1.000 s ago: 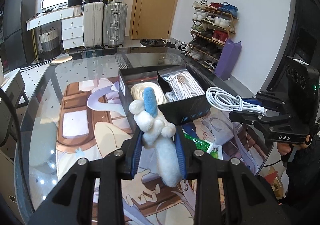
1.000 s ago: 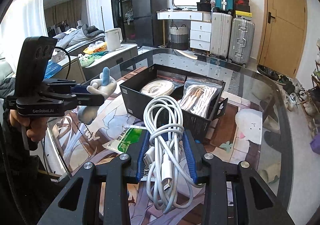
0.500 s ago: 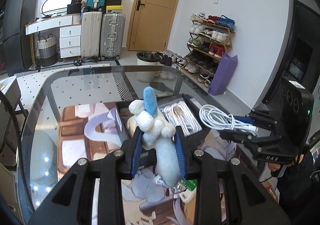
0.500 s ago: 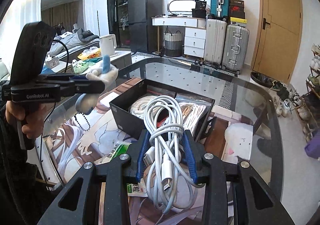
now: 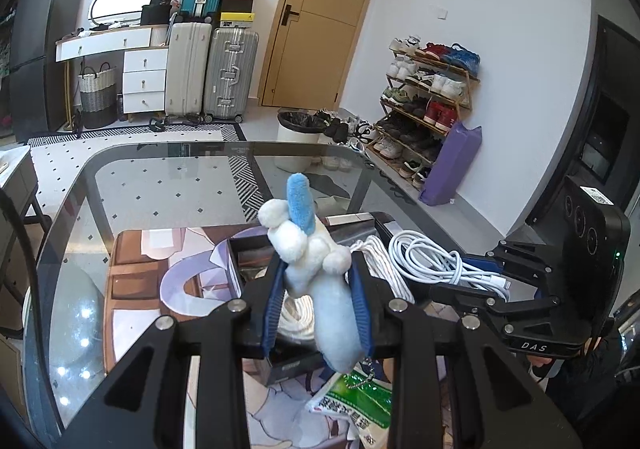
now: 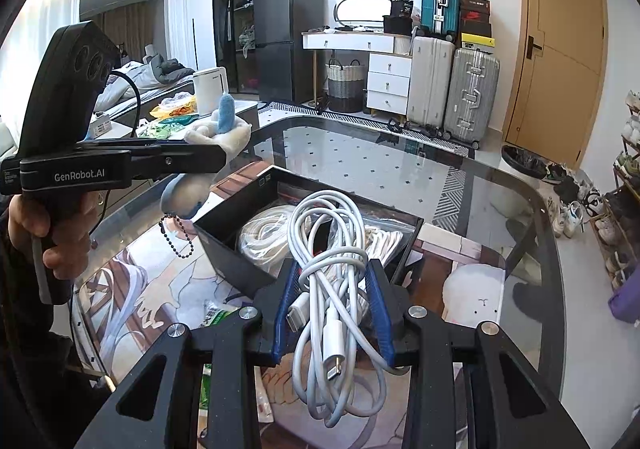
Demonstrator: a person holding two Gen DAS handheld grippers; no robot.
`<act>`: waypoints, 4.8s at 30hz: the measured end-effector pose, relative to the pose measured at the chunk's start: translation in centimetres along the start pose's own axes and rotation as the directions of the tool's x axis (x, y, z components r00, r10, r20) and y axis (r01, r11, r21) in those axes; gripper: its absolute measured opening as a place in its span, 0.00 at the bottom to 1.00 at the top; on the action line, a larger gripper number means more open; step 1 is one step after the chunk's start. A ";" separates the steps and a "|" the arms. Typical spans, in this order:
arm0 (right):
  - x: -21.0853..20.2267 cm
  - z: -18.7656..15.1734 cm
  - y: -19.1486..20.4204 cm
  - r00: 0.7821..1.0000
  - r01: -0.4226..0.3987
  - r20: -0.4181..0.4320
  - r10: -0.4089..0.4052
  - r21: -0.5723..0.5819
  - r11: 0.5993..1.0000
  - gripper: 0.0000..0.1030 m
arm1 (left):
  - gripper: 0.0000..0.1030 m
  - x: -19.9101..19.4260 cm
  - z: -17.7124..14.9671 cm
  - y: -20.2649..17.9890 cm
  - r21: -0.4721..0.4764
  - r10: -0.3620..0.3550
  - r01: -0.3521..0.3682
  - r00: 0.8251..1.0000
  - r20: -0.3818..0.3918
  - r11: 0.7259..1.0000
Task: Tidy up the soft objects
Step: 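Carry the plush and cable coil into the black box and open both tools, then grasp the large green-and-white medicine packet with the right tool, then grasp the smaller green packet with the left tool while the right tool holds its packet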
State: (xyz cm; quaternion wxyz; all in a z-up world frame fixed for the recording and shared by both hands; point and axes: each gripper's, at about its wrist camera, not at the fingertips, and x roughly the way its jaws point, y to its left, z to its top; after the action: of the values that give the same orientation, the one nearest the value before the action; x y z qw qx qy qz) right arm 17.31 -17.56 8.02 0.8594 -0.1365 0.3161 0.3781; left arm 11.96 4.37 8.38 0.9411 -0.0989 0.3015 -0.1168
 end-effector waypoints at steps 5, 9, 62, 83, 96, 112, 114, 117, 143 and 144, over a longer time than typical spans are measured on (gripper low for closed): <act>0.7 0.6 -0.8 1.000 0.000 -0.007 0.000 -0.005 1.000 0.34 | 0.29 1.1 0.0 0.6 -0.016 0.001 -0.002 1.000 -0.014 1.000; 1.2 1.1 -1.2 1.000 0.001 -0.011 -0.001 -0.009 1.000 0.34 | 0.29 2.0 0.5 0.7 -0.030 0.001 -0.001 1.000 -0.015 1.000; 5.7 2.2 -1.4 0.998 0.047 -0.038 -0.051 -0.093 0.995 0.92 | 0.65 5.2 -1.8 -1.9 0.196 0.118 -0.089 0.983 -0.139 0.977; 0.5 -4.2 -0.4 0.999 0.001 -0.049 0.006 0.145 0.989 0.99 | 1.00 0.5 -5.8 -1.9 0.092 0.127 -0.117 0.985 -0.112 0.989; 3.8 -6.5 4.1 0.972 -0.116 -0.203 0.118 0.022 0.993 0.99 | 1.00 0.0 -6.8 -2.1 0.125 0.147 -0.131 0.981 -0.127 0.984; 7.2 -7.8 7.0 0.959 -0.076 -0.274 0.064 -0.032 0.997 0.99 | 1.00 0.8 -7.3 -1.6 0.116 0.153 -0.135 0.975 -0.160 0.984; 7.4 -7.8 7.2 0.960 -0.074 -0.271 0.063 -0.029 0.997 0.99 | 1.00 0.8 -7.4 -1.5 0.115 0.155 -0.137 0.975 -0.161 0.984; 7.5 -7.8 7.5 0.961 -0.071 -0.270 0.061 -0.029 0.997 0.99 | 1.00 0.9 -7.4 -1.4 0.114 0.157 -0.139 0.974 -0.164 0.984; 6.1 -7.5 6.7 0.967 -0.130 -0.226 0.117 -0.042 0.991 0.50 | 1.00 1.6 -7.8 -0.9 0.113 0.164 -0.143 0.964 -0.207 0.983; 6.0 -7.5 6.6 0.967 -0.128 -0.227 0.114 -0.047 0.991 0.50 | 1.00 1.6 -7.9 -0.9 0.114 0.163 -0.142 0.964 -0.210 0.983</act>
State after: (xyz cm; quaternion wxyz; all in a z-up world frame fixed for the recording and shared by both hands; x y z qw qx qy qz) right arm 12.22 -13.27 -1.56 0.7889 -0.1849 0.4070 0.4216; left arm 8.45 2.12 1.45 0.9122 -0.0156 0.4037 -0.0688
